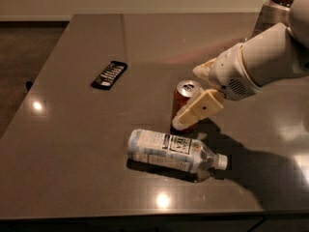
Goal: Move coke can near blue plastic bottle
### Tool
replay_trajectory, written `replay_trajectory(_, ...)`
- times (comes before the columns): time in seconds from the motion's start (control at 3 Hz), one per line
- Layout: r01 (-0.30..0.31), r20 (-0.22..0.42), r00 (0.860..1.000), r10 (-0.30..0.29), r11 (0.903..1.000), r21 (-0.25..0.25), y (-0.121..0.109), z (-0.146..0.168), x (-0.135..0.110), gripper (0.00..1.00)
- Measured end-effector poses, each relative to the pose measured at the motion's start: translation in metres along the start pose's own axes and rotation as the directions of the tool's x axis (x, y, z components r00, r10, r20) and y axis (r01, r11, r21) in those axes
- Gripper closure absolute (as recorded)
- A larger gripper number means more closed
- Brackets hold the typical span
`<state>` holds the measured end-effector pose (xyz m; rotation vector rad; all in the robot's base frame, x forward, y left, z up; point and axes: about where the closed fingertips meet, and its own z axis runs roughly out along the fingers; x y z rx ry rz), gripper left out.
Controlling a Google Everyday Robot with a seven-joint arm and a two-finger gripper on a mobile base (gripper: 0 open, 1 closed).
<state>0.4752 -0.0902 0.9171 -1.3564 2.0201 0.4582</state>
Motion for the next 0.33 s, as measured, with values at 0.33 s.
replay_trajectory(0.33, 0.000, 0.002, 1.000, 0.000, 1.0000, -0.003, 0.0005, 0.0005, -0.0005, 0.00)
